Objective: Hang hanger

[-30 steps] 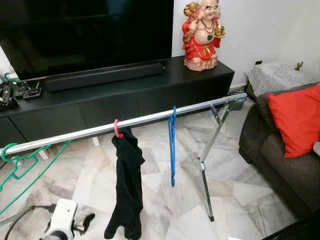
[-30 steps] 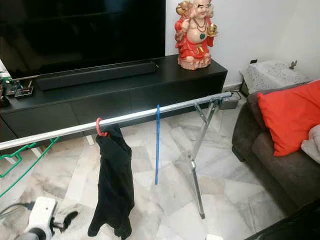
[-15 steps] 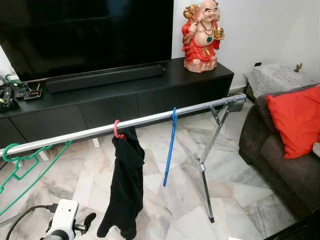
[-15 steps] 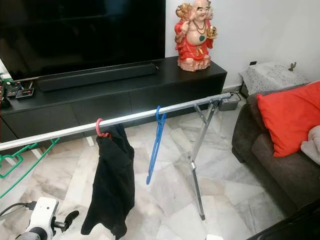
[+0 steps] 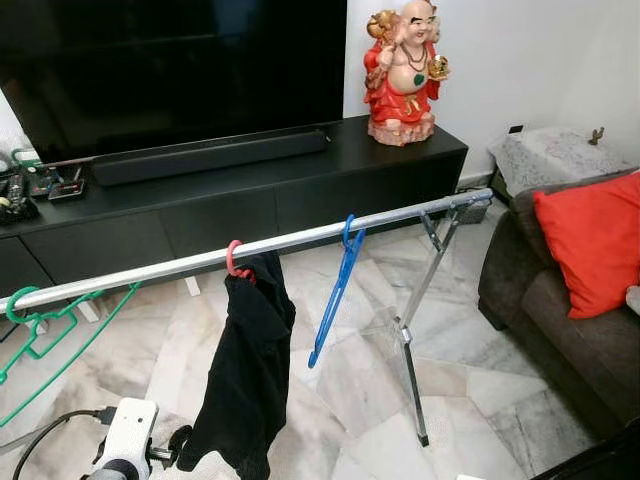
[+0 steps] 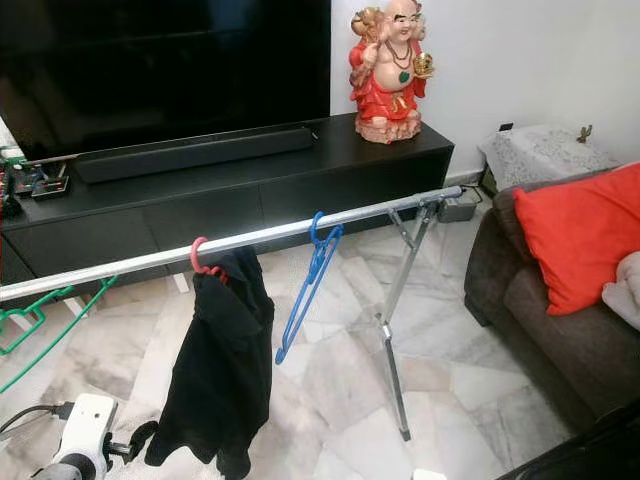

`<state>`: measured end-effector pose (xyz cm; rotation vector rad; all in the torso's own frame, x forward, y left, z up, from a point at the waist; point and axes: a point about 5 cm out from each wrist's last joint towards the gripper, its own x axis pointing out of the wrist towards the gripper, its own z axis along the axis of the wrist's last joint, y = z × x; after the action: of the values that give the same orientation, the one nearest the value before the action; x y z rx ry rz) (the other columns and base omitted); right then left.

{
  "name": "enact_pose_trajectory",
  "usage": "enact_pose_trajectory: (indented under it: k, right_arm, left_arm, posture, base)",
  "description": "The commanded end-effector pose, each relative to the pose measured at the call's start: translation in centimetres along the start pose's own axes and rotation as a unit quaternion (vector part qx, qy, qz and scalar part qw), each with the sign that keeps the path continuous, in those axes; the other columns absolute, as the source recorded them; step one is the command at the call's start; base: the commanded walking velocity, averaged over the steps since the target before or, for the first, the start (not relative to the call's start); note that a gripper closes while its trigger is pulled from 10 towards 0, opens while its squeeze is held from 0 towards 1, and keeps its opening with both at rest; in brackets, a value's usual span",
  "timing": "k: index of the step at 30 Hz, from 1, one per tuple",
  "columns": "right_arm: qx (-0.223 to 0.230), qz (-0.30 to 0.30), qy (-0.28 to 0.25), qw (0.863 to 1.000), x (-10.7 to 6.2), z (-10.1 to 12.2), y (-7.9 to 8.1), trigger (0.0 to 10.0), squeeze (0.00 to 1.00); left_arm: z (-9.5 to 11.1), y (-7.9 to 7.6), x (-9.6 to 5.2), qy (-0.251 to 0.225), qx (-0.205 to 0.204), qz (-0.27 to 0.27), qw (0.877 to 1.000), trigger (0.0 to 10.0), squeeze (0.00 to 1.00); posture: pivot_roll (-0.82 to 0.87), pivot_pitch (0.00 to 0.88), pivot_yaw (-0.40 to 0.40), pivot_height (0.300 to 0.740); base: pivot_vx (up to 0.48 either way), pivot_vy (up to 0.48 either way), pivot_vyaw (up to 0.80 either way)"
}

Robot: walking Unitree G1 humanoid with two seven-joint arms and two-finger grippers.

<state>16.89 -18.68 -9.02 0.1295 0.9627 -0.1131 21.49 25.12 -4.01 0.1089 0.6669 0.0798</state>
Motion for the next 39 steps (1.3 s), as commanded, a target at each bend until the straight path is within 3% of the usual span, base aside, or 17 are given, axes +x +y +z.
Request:
enact_pose_trajectory:
  k: [1,7,19,22,26,39]
  right_arm:
    - [0.006,-0.001,0.009,1.000,-0.1,-0.5,-0.2,10.0,0.00]
    - [0.008,0.000,0.008,1.000,-0.1,-0.5,-0.1,10.0,0.00]
    - [0.025,-0.005,0.004,1.000,-0.1,-0.5,-0.3,10.0,0.00]
    - [0.024,0.002,0.006,1.000,0.0,-0.6,1.1,10.0,0.00]
    - [0.029,0.006,0.001,1.000,0.1,-0.5,1.6,10.0,0.00]
    - [0.014,-0.001,0.003,1.000,0.1,-0.5,1.4,10.0,0.00]
  left_arm:
    - [-2.5,-0.7,-0.5,0.043,-0.010,0.004,0.999,10.0,0.00]
    - [-1.8,-0.9,-0.3,0.031,-0.013,0.000,0.999,10.0,0.00]
    - [-2.7,-1.9,-0.1,0.059,-0.002,-0.013,0.998,10.0,0.00]
    - [-2.5,-2.2,0.0,0.061,0.001,-0.018,0.998,10.0,0.00]
    - [-2.2,-2.5,0.2,0.061,0.004,-0.021,0.998,10.0,0.00]
    - [-2.2,-3.1,0.3,0.065,0.006,-0.030,0.997,10.0,0.00]
  posture:
    - [0.04,0.042,0.035,0.740]
    - [0.04,0.041,0.036,0.740]
    - [0.03,0.040,0.044,0.740]
    - [0.03,0.038,0.050,0.740]
    - [0.03,0.036,0.055,0.740]
    - [0.02,0.037,0.056,0.740]
  base:
    - [0.000,0.000,0.00]
    - [0.000,0.000,0.00]
    - [0.000,0.000,0.00]
    - [0.000,0.000,0.00]
    - [0.000,0.000,0.00]
    - [0.000,0.000,0.00]
